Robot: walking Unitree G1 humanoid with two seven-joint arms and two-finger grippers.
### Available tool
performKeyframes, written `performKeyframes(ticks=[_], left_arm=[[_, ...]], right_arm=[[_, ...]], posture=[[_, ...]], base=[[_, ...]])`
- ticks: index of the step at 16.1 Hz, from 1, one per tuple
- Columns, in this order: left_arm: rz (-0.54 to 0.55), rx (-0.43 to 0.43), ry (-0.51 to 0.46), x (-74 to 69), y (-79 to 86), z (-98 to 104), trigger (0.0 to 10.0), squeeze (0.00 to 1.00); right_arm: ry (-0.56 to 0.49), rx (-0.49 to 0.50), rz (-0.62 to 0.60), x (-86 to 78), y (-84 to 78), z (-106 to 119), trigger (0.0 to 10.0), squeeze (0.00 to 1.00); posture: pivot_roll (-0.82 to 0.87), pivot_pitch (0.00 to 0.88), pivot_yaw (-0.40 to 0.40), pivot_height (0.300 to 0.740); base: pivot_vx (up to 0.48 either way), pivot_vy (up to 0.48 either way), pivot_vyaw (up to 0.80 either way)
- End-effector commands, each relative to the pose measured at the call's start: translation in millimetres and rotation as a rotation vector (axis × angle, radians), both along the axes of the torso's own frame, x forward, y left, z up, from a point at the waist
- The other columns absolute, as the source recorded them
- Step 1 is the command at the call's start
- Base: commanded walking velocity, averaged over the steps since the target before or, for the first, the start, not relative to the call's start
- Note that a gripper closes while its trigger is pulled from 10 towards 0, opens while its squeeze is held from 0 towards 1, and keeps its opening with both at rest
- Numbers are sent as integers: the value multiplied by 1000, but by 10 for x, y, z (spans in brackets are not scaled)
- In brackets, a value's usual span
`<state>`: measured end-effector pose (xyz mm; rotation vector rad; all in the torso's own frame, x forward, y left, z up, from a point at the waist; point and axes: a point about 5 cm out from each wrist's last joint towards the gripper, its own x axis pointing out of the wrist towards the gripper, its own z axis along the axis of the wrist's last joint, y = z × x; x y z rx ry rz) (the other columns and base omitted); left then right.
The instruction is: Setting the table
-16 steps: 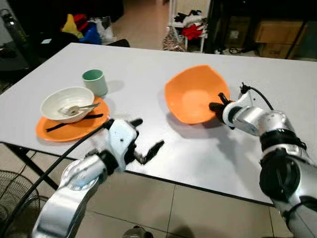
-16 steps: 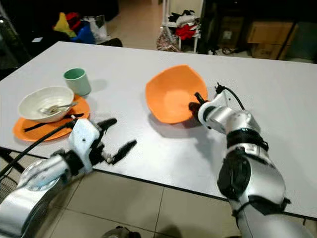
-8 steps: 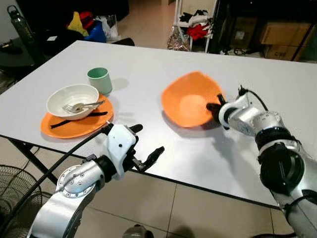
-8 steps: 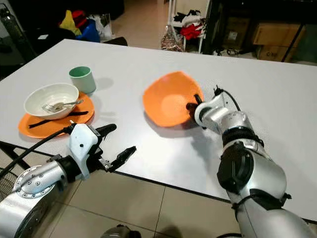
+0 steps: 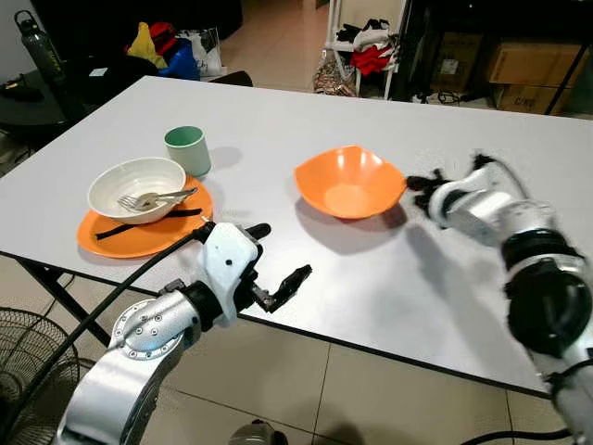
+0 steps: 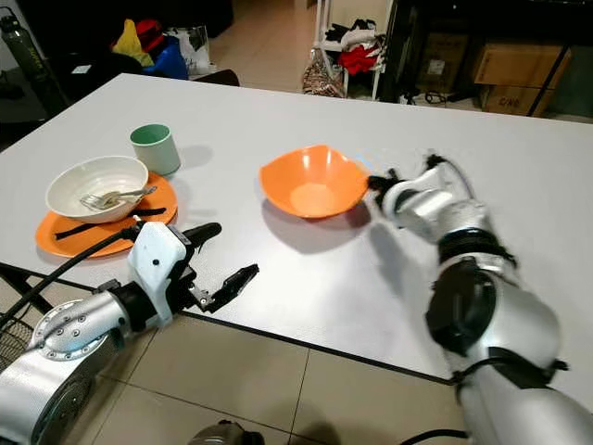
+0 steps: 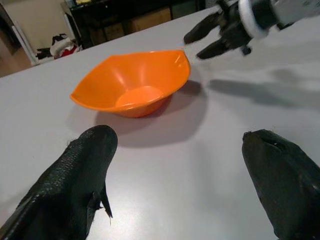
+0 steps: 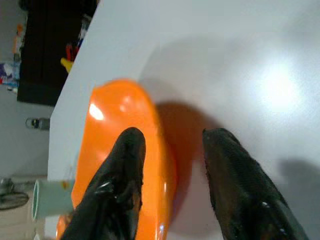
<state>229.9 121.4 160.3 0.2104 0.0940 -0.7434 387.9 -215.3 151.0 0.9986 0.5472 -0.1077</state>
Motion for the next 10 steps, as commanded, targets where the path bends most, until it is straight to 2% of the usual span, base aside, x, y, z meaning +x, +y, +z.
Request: performKeyframes(ticks=[1, 3, 4, 6, 7, 8, 9, 10], left_arm=[[-3, 0, -14, 27, -13, 18, 10000, 0], [10, -22, -21, 78, -22, 11, 10000, 0], [22, -41, -20, 88, -21, 11, 10000, 0], [79, -58, -12, 106, 10, -15, 10000, 0], [126, -34, -3, 109, 46, -58, 10000, 0], [160, -26, -5, 105, 75, -71, 10000, 0], [178, -28, -8, 101, 92, -71, 10000, 0], [232, -24, -25, 104, 151, -59, 10000, 0]], right_arm=[[-21, -9, 12, 1, -29, 35, 10000, 1000], [-74, -79, 69, -32, -172, 131, 10000, 1000], [-99, -155, 115, -59, -202, 163, 10000, 1000], [-206, -417, 198, -249, -195, 220, 10000, 1000], [-312, -606, 246, -463, -63, 261, 10000, 1000], [-405, -693, 223, -615, 45, 339, 10000, 949], [-449, -733, 196, -707, 95, 387, 10000, 737], [-556, -882, 213, -908, 185, 463, 10000, 0]], posture=[[157, 0, 78, 740], [138, 0, 91, 740], [130, 0, 94, 740], [115, 0, 101, 740], [106, 0, 108, 740], [95, 0, 116, 740], [92, 0, 118, 740], [83, 0, 125, 740]], base=[[0, 0, 0], [0, 0, 0], [0, 0, 0], [0, 0, 0], [0, 0, 0], [0, 0, 0], [0, 0, 0], [0, 0, 0]])
